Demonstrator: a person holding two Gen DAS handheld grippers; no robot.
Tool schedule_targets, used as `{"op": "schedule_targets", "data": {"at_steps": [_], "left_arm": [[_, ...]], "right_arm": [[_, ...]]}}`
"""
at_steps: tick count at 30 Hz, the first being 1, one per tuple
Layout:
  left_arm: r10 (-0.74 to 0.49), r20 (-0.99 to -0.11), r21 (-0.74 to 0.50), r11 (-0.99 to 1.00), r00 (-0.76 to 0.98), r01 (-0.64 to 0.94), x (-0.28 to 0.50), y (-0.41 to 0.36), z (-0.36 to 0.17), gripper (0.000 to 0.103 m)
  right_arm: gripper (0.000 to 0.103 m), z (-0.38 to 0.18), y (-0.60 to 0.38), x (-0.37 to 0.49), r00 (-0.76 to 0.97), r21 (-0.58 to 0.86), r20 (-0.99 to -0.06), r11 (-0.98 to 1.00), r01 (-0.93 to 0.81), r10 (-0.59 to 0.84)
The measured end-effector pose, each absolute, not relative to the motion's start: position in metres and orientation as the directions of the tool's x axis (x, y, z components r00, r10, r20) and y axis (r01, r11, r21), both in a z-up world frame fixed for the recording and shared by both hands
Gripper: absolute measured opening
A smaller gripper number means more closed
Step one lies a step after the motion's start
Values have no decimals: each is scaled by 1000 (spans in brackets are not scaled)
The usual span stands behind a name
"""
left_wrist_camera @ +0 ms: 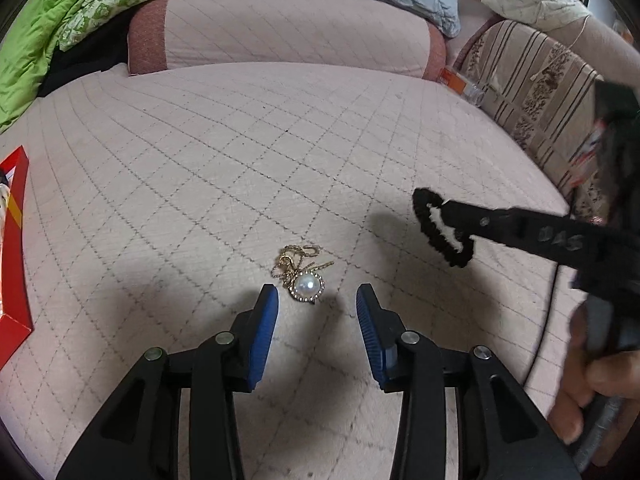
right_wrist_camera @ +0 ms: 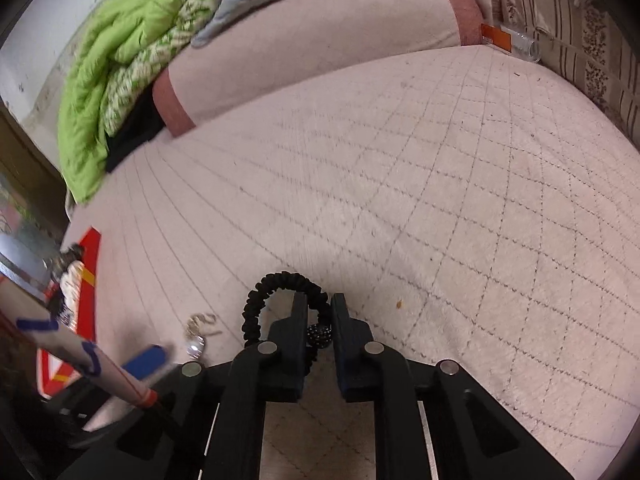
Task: Organize jewelry
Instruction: 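Grasp the gold pearl ring with the left tool, then carry the pearl ring with left tool while right tool carries black hair tie to tray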
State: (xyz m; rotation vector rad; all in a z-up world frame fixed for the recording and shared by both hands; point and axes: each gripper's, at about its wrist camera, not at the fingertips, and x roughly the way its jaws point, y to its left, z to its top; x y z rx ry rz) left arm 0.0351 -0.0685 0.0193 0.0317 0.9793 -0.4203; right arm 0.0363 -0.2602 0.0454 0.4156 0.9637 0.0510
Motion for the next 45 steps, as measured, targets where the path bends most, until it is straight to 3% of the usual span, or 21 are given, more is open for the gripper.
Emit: {"op": "schedule_targets", "data": {"at_steps": [7,11,27,45], "left_arm": [[-284,-812,-108,932,510,347,47,-79,9,35],[-248,-799,-55,937,548,344,46,-80,5,21],[-238,-682,-39,956,692,290,15,2,55,21],[-216,-650,-48,969,729,244,32,25,67,21]], "right_arm": [[12,52,-260,36,589,416,-763,900,131,267],[13,55,-255,38,594,424,-756,897,123,276],[12,82,-193,40,648,449,-657,891,-74,385],[12,74,-140,47,661,315,-668,935,-164,342]]}}
